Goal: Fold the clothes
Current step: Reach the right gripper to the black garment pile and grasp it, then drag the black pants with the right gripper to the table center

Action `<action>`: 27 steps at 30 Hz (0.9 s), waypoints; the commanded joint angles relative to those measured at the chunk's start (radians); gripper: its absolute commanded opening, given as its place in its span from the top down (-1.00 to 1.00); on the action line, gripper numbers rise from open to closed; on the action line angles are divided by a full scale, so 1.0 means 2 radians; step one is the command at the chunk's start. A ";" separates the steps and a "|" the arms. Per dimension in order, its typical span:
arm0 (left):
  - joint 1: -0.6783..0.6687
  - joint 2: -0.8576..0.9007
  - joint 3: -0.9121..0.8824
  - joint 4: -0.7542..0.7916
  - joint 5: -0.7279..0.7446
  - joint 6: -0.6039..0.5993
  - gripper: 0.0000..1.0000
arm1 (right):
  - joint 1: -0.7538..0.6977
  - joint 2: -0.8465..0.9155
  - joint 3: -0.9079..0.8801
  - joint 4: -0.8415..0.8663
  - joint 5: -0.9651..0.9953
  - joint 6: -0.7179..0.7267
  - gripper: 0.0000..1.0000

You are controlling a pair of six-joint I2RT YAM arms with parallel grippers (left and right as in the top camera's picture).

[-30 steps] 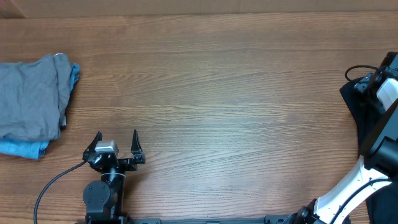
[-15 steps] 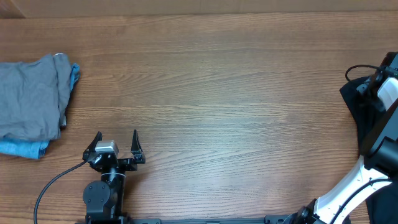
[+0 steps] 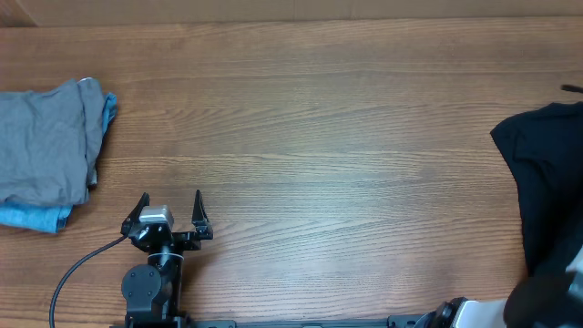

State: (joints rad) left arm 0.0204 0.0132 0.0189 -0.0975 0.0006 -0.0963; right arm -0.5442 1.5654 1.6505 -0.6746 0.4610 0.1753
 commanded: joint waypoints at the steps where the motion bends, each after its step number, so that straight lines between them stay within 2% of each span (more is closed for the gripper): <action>1: 0.003 -0.004 -0.003 0.002 0.004 0.011 -1.00 | 0.008 -0.051 0.075 0.003 0.001 -0.054 0.93; 4: 0.003 -0.004 -0.003 0.002 0.004 0.011 -1.00 | 0.053 -0.056 0.179 -0.035 -0.054 -0.089 0.93; 6: 0.003 -0.004 -0.003 0.002 0.004 0.011 -1.00 | 0.093 -0.056 0.216 -0.045 -0.102 -0.088 0.93; 10: 0.003 -0.004 -0.003 0.002 0.004 0.011 -1.00 | 0.205 -0.038 0.223 -0.046 -0.224 -0.083 0.93; 14: 0.003 -0.004 -0.003 0.002 0.004 0.011 -1.00 | 0.307 0.047 0.223 -0.049 -0.315 -0.057 0.92; 20: 0.003 -0.004 -0.003 0.002 0.004 0.011 -1.00 | 0.457 0.183 0.223 -0.083 -0.334 -0.062 0.92; 27: 0.003 -0.004 -0.003 0.002 0.004 0.011 -1.00 | 0.552 0.206 0.223 -0.119 -0.359 -0.079 0.93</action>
State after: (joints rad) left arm 0.0204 0.0132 0.0189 -0.0971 0.0010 -0.0963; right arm 0.5312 1.9984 2.0735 -0.9154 -0.1951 0.0372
